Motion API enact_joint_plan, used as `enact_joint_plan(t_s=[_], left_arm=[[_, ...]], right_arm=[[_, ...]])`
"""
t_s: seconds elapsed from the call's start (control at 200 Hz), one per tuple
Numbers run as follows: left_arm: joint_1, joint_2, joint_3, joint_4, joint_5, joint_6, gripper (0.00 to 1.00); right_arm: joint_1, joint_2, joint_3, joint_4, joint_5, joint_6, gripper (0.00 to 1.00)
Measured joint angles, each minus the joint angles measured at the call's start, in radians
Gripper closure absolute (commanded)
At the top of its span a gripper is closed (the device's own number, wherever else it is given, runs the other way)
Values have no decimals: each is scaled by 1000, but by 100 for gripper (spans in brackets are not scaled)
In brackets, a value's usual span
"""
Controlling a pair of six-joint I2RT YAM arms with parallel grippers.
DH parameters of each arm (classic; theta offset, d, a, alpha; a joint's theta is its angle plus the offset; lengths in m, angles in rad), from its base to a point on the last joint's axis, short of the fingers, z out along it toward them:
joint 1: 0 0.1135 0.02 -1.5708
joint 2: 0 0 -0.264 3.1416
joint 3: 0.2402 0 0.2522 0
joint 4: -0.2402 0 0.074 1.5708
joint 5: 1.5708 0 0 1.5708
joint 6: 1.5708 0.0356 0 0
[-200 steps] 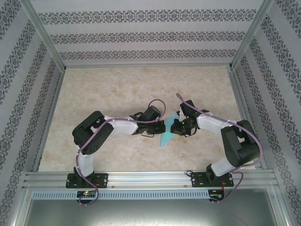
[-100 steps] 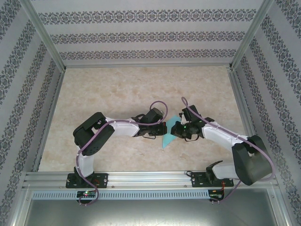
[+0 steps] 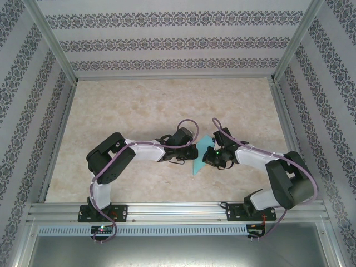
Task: Fold a paper plane with a square sheet of paper (pick it up from the middle)
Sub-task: Fold the wing for the fifth time at the center of the table.
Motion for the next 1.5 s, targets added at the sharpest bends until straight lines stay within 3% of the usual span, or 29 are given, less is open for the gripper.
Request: enact_joint_plan(t_s=[0.225, 0.46, 1.054, 1.499], left_arm=[[-3, -19, 0, -1, 2, 6, 75], [-3, -56, -2, -1, 14, 7, 72], [-8, -59, 2, -85, 35, 57, 83], [-47, -29, 129, -234, -15, 140, 91]], right_arm=[[-7, 6, 0, 7, 2, -8, 93], [-13, 15, 4, 15, -5, -30, 93], [-33, 24, 14, 10, -8, -68, 93], [-33, 24, 14, 11, -9, -68, 93]])
